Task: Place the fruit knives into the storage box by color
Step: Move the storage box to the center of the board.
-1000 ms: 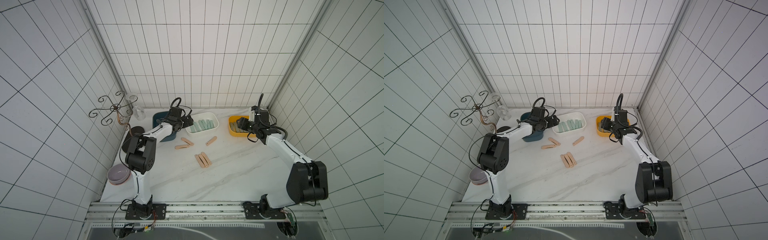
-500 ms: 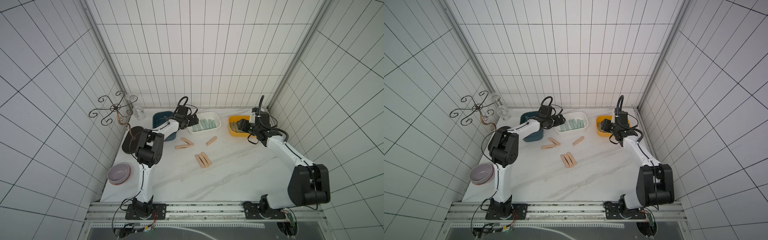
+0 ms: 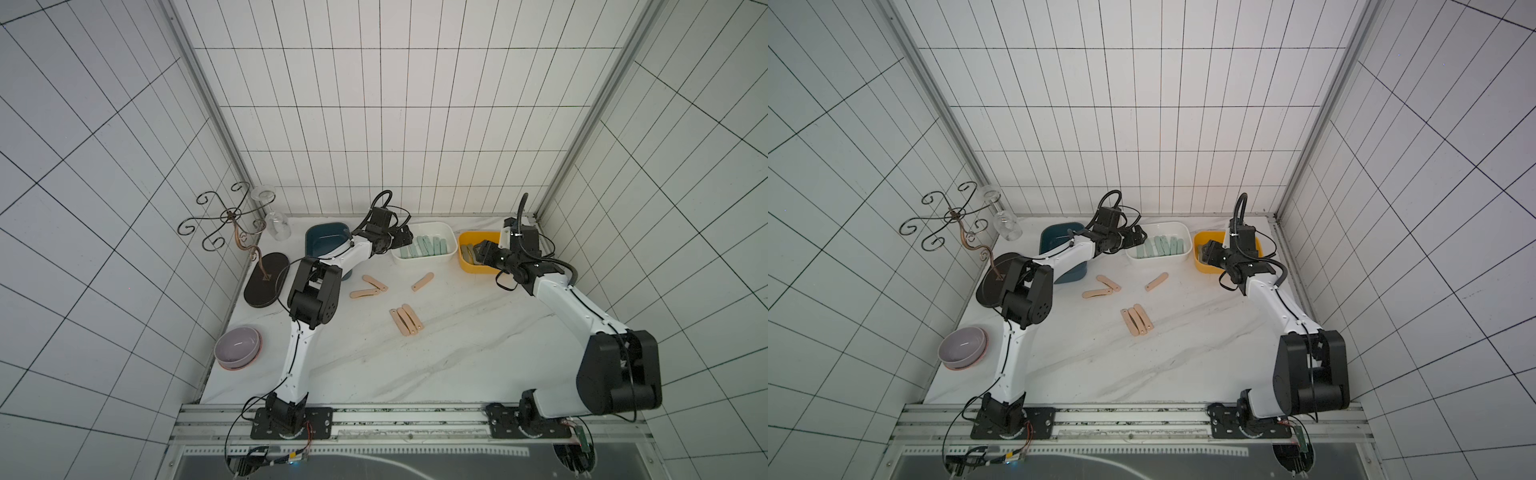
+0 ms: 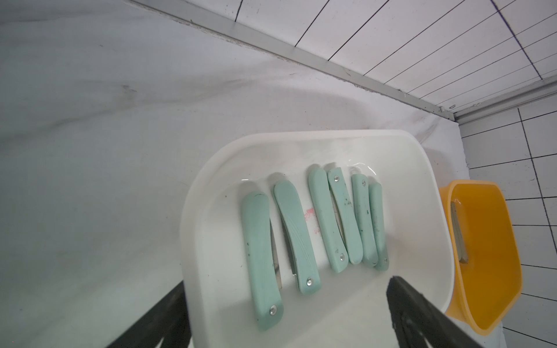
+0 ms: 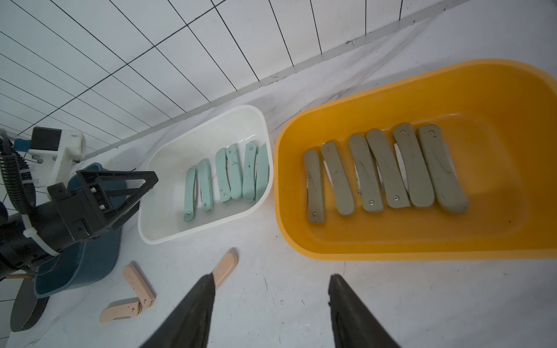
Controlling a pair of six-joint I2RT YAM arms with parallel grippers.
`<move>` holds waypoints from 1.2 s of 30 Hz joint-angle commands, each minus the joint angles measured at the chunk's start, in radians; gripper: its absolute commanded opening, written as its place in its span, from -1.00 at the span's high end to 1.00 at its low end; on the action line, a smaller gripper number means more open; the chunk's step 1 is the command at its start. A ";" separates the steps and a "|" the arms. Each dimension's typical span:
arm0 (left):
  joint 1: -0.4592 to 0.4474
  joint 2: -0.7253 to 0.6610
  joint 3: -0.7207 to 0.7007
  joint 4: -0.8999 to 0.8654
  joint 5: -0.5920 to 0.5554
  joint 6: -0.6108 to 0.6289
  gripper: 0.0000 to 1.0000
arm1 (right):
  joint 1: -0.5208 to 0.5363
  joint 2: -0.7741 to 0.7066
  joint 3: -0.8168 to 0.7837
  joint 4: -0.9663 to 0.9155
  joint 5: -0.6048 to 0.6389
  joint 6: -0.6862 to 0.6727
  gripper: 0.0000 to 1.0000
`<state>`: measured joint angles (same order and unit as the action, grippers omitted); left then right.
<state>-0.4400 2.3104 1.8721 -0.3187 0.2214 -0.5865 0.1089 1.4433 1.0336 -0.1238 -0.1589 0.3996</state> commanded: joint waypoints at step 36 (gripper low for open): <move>0.229 -0.101 0.011 -0.225 -0.272 0.201 -0.95 | -0.012 -0.098 -0.094 -0.022 -0.030 0.021 -0.24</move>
<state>-0.2089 2.1731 1.8202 -0.5087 -0.0231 -0.4126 0.1089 1.3773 0.9913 -0.1272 -0.1810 0.4187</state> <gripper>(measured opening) 0.973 0.619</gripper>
